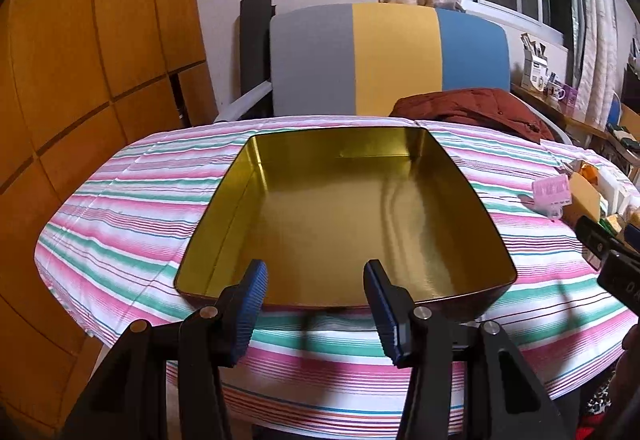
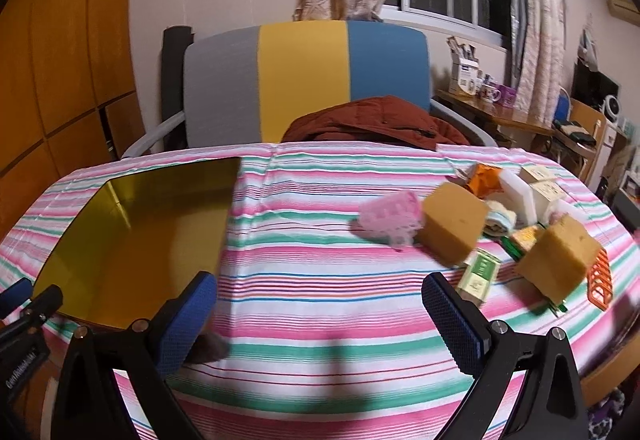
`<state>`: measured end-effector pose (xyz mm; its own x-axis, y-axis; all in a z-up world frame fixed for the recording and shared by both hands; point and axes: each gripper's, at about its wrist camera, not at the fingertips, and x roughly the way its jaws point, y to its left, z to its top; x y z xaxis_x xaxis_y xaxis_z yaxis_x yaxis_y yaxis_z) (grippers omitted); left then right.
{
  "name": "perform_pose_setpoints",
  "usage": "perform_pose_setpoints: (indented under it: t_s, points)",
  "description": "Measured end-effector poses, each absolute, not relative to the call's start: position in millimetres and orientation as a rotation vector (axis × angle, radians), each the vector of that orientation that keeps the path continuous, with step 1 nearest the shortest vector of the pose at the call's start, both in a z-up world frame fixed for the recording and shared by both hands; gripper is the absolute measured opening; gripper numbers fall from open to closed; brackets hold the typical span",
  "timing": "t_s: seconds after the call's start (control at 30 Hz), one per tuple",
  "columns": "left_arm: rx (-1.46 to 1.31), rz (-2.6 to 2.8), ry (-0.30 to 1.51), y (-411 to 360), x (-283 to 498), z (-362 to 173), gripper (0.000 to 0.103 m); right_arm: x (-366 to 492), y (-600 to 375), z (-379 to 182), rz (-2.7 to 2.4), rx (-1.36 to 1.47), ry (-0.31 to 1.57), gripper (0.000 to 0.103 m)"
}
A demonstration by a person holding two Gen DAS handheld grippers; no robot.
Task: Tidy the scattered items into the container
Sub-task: 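Move both tools from the gold tray toward the scattered items, then grasp the pink hair roller with the left tool while the right tool approaches a sponge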
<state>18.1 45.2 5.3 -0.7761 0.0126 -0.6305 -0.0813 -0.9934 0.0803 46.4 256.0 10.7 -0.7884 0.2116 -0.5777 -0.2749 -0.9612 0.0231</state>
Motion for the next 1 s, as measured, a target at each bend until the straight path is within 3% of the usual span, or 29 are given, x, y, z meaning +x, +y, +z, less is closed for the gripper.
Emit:
perform_pose_setpoints:
  t_s: [0.4,0.67,0.83,1.0]
  points:
    - [-0.983,2.739,0.201,93.7,16.3,3.8,0.051,81.8,343.3,0.8,2.652,-0.859,0.324,0.103]
    - [-0.928,2.33,0.033,153.2,5.2,4.0,0.061,105.9,398.7,-11.9,2.601,-0.853,0.478,0.103]
    - [-0.922,2.214,0.115,210.4,-7.3,0.4,0.061,112.6,420.3,-19.9,2.598,-0.858,0.541,0.103]
    - [-0.973,2.133,0.159,256.2,-30.2,2.3,0.061,112.8,427.3,-25.7,2.604,-0.849,0.487,0.103]
